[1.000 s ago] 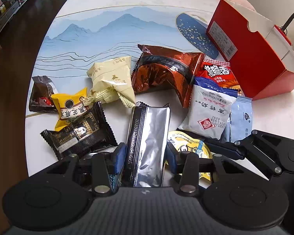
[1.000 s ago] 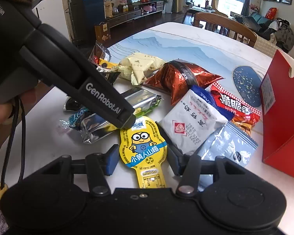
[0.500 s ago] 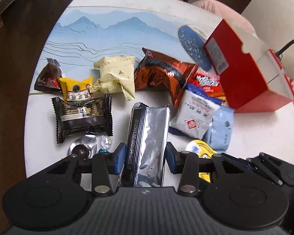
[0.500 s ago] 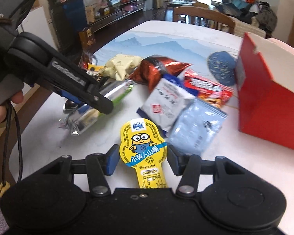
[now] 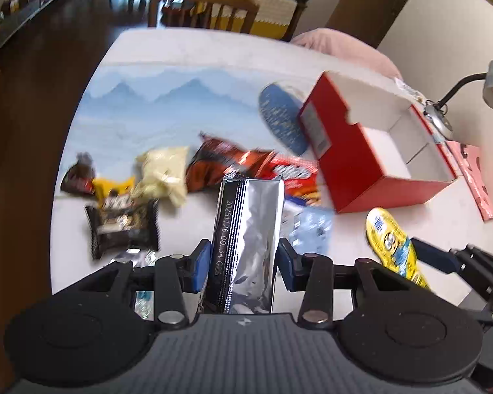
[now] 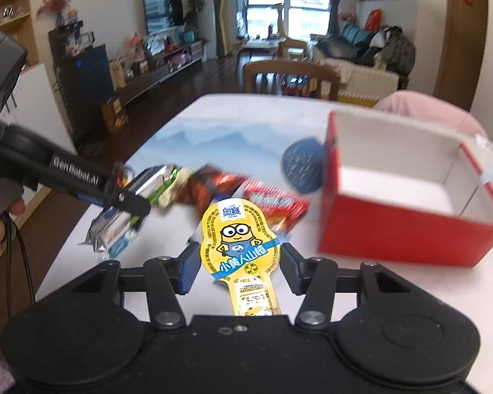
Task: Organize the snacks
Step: 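Carry the silver bar into the red box while the right tool carries the Minion snack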
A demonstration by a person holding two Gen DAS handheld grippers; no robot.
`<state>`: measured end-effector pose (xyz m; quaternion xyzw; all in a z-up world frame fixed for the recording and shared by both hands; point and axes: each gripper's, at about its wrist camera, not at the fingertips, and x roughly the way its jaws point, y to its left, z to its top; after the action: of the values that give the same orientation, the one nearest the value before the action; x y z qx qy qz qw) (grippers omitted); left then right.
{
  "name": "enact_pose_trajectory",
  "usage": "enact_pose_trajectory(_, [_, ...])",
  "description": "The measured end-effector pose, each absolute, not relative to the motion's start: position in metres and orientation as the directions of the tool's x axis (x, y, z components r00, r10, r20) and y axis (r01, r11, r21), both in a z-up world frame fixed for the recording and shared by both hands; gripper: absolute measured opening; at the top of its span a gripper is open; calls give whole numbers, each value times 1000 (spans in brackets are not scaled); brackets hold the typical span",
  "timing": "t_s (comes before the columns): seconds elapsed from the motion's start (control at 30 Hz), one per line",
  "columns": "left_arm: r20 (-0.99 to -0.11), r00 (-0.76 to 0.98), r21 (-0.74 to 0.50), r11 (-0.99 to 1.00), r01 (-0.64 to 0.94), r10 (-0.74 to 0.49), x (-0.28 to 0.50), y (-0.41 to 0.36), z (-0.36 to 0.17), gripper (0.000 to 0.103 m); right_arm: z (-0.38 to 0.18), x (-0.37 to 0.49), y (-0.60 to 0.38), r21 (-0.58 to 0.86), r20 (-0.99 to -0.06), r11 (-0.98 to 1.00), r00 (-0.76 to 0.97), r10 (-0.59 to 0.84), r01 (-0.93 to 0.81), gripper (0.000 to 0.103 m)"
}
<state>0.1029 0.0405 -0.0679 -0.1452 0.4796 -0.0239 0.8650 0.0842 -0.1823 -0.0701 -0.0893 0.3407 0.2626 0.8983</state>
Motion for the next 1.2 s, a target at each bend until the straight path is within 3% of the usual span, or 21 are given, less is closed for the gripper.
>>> enact_pose_trajectory(0.53, [-781,598,-211,977,22,-182,189,-67,-9,42,-28,181,-261,-37,-592,887,725,352,-460,51])
enact_pose_trajectory(1.2, [-851,518,-95,995,9,-86,328,-173,-41,42,-70,294,-309,-18,-715,895,631,301,-447,51])
